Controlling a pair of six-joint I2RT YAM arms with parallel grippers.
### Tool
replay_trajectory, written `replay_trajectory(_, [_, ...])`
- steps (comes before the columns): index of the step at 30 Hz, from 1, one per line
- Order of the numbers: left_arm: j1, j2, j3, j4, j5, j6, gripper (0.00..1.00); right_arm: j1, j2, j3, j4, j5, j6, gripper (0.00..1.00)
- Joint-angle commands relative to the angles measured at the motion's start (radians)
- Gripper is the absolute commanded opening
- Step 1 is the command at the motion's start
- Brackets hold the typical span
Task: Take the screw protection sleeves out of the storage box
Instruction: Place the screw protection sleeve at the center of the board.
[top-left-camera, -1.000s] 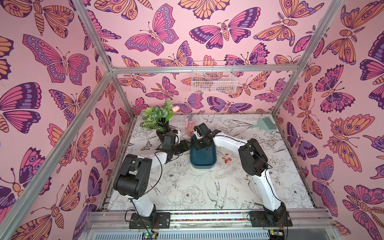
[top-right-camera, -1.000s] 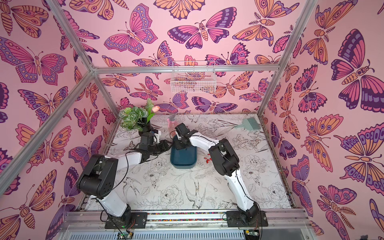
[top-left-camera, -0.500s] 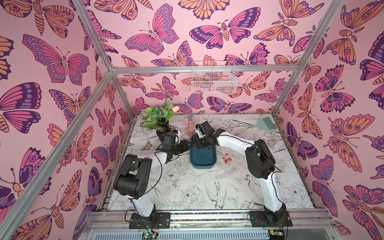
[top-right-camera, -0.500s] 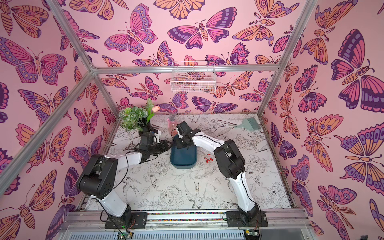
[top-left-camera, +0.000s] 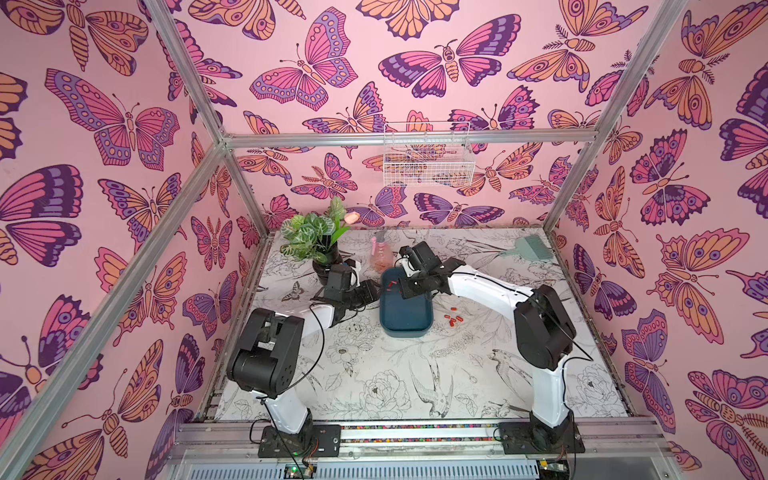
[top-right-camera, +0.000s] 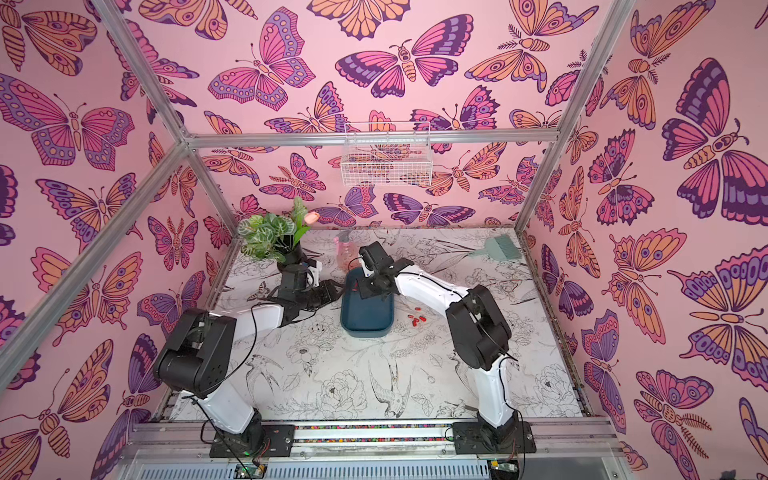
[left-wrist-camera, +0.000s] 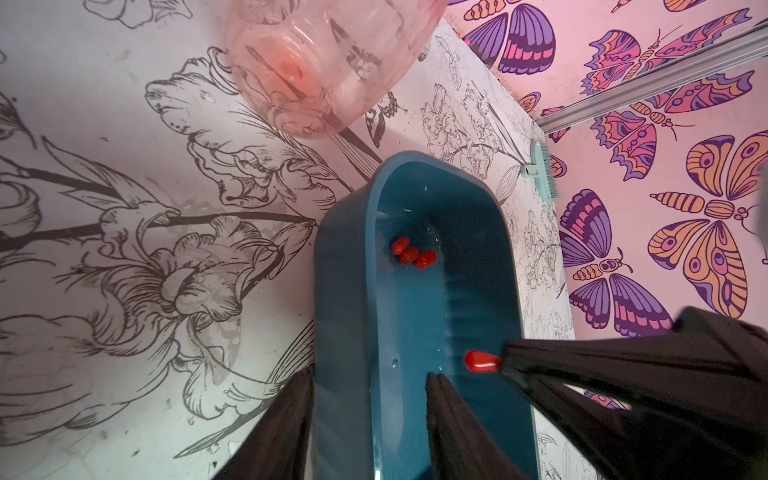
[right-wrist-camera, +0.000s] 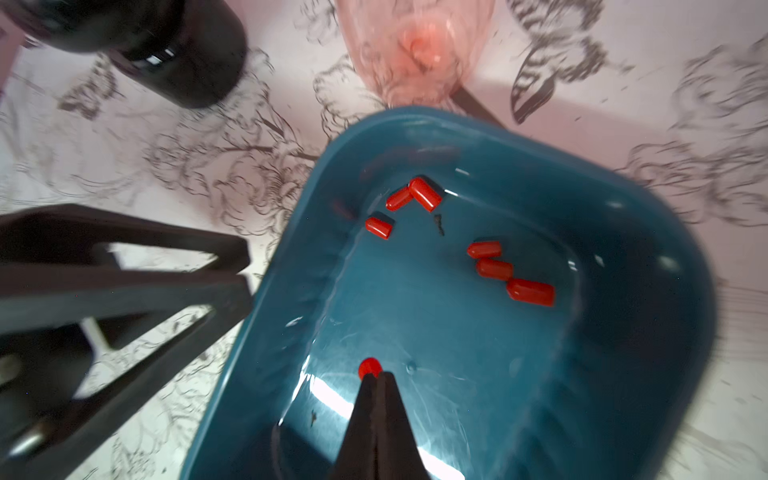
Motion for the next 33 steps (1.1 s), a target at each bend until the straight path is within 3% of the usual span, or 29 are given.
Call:
replay_trajectory(1, [0.007,0.016,-0.002,0.011,0.021,0.002,0.49,-0.013,-0.086,-0.038,-0.035,0.029,-0.015,0.02])
replay_trajectory(19, [0.006,0.016,-0.002,0.011,0.021,0.002,0.49,-0.150,-0.462,-0.409,-0.061,0.011,0.001,0.04])
replay_trajectory(26, [0.007,0.016,-0.002,0.011,0.022,0.002,0.49,-0.208,-0.504,-0.547,-0.019,-0.007,0.009,0.04])
replay_trajectory(33, [0.006,0.016,-0.002,0.011,0.021,0.002,0.49,-0.253,-0.485,-0.583,-0.017,-0.009,-0.012,0.04])
